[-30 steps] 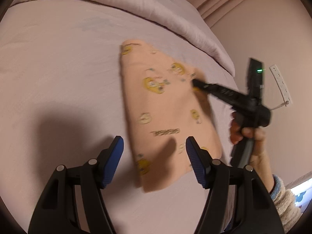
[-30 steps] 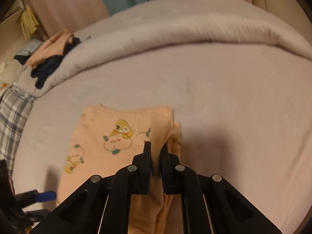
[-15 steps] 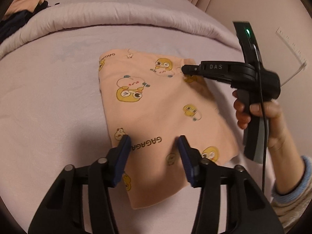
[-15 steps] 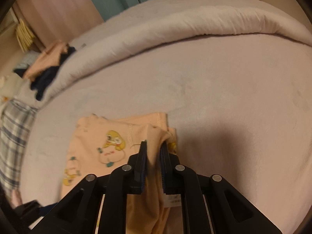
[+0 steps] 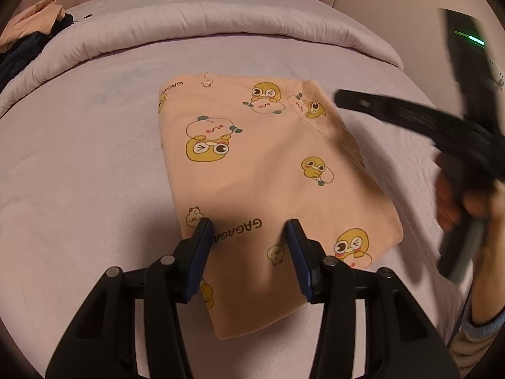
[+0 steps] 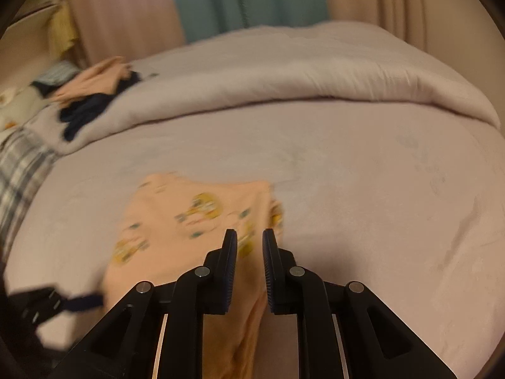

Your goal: Fold small clothes

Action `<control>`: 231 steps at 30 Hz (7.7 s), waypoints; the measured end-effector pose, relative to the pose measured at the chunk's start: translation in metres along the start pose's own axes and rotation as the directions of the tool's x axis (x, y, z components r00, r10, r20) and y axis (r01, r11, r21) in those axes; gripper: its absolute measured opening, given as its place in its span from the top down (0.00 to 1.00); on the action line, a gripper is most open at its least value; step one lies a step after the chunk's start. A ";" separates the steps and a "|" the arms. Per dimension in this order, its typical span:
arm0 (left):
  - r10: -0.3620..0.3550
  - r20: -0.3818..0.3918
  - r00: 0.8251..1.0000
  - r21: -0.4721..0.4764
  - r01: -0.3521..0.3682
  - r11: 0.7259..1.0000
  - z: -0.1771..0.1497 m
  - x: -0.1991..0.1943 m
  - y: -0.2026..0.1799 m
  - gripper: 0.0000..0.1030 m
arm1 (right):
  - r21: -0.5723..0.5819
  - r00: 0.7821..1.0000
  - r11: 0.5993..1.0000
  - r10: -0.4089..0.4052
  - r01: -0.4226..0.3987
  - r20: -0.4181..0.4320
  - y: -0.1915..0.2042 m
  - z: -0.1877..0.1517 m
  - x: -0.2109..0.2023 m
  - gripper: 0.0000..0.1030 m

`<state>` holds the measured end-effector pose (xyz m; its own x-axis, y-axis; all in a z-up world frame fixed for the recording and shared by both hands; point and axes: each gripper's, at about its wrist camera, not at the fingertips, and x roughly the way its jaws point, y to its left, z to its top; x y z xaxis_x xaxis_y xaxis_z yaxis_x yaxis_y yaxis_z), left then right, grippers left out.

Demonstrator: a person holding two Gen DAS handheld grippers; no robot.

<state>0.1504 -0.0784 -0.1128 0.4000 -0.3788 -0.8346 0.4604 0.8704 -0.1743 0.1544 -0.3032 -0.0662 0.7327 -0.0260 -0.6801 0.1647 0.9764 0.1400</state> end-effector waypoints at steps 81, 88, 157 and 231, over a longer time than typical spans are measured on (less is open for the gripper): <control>-0.413 0.112 0.904 -0.428 0.419 0.801 0.023 0.041 0.080 0.34 | 0.329 0.872 0.843 0.479 -0.425 -0.101 -0.036 -0.040 0.051 0.28; -0.393 0.104 0.914 -0.407 0.399 0.822 0.028 0.045 0.077 0.34 | 0.304 0.878 0.858 0.464 -0.413 -0.117 -0.043 -0.039 0.054 0.40; -0.128 0.000 0.992 -0.224 0.124 0.967 0.037 0.050 0.043 0.42 | 0.090 0.954 0.969 0.242 -0.229 -0.178 -0.012 -0.035 0.048 0.56; -0.087 0.005 0.996 -0.233 0.085 0.969 0.037 0.040 0.045 0.65 | -0.063 0.982 0.983 0.165 -0.171 -0.091 0.010 -0.030 0.024 0.74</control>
<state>0.2167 -0.0662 -0.1343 0.3622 -0.4543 -0.8139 0.2957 0.8841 -0.3619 0.1534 -0.2879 -0.1027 0.6868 0.1547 -0.7102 -0.0045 0.9780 0.2087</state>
